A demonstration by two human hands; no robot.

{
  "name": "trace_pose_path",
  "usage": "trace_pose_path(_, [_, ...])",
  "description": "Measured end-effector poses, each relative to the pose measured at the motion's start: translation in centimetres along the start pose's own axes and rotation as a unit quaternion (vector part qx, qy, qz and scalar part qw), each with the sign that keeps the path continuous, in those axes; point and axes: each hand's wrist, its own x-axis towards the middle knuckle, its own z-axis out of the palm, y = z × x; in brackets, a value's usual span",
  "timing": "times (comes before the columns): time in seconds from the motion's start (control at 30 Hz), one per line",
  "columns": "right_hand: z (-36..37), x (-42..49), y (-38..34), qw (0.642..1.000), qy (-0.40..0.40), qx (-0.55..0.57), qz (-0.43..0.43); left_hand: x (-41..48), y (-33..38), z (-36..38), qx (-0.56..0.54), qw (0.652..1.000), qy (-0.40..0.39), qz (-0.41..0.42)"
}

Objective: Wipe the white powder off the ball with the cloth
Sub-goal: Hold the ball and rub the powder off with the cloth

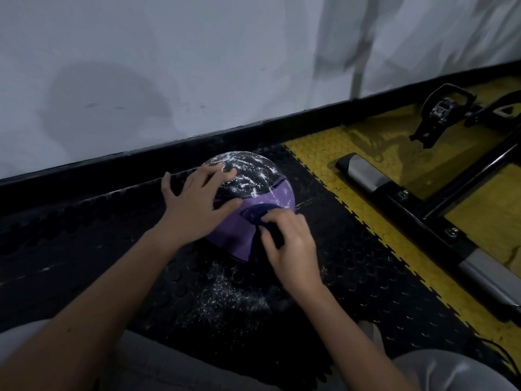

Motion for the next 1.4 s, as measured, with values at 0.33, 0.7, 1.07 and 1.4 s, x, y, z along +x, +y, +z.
trace_pose_path(0.33, [-0.9, 2.3, 2.2, 0.991, 0.098, 0.032, 0.091, -1.2, 0.4, 0.1, 0.04, 0.998, -0.034, 0.036])
trace_pose_path(0.7, [-0.8, 2.1, 2.3, 0.995, 0.034, -0.058, 0.069, -1.0, 0.4, 0.6, 0.018, 0.999, -0.019, 0.037])
trace_pose_path(1.07, [-0.6, 2.1, 2.5, 0.994, 0.025, -0.082, 0.064, -0.8, 0.6, 0.3, -0.011, 0.999, -0.038, 0.017])
trace_pose_path(1.4, [-0.2, 1.8, 1.3, 0.997, 0.013, -0.079, 0.015, -0.9, 0.9, 0.2, -0.023, 0.999, -0.043, 0.021])
